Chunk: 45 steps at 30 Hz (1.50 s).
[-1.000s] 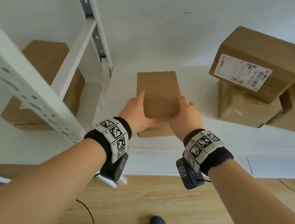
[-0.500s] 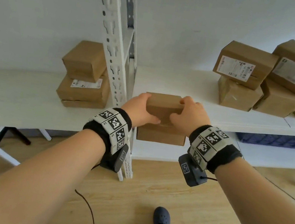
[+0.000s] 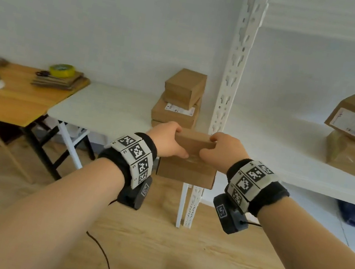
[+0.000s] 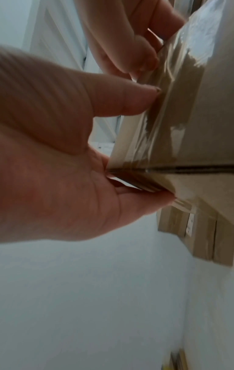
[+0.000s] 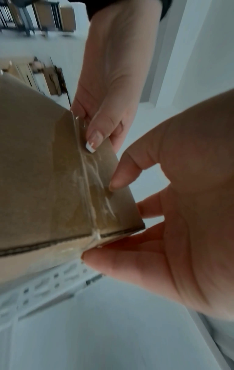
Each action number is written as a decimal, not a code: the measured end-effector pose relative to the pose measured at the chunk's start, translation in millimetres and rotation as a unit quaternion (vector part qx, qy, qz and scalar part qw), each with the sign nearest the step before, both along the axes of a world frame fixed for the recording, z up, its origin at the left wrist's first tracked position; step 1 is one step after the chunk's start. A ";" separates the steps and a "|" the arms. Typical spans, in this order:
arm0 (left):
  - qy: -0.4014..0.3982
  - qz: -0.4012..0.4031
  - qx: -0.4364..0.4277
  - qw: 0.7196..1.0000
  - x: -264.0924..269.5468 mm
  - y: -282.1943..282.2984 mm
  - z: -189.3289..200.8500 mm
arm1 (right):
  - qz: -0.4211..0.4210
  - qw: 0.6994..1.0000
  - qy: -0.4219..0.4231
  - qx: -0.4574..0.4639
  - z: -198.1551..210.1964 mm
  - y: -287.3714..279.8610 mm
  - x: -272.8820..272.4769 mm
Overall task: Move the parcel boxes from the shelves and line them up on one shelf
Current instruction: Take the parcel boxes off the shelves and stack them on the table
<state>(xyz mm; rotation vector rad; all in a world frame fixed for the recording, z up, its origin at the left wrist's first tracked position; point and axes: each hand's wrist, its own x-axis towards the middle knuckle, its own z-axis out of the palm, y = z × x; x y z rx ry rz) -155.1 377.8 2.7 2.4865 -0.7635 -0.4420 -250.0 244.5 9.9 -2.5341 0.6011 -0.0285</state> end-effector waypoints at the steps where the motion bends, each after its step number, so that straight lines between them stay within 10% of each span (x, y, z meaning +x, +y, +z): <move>1: -0.002 0.016 -0.002 1.000 4.0 12.7 0.0 | 0.013 1.000 -0.005 0.005 -1.0 11.4 6.0; 19: 0.006 0.190 0.035 0.981 173.7 107.7 -56.7 | 0.180 0.983 0.011 0.018 -69.7 83.7 218.4; 45: -0.049 0.151 -0.003 0.987 483.5 -11.8 -149.7 | 0.063 0.990 0.037 0.119 -144.9 13.0 479.5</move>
